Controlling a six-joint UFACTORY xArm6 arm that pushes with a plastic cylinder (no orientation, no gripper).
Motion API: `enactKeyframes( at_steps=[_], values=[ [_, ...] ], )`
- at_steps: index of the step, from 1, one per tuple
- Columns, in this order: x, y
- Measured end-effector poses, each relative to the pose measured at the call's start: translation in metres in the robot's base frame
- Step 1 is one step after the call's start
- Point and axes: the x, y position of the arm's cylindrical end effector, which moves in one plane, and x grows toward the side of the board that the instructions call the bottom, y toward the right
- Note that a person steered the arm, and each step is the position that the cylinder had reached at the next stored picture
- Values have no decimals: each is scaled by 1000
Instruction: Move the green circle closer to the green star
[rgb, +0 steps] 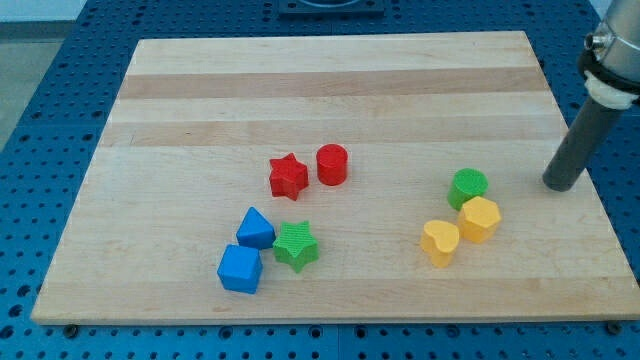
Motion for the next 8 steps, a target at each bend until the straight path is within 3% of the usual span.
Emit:
enactKeyframes(
  at_steps=[2,5,8],
  values=[
    [2,-31],
    [6,-152],
    [10,-119]
  ],
)
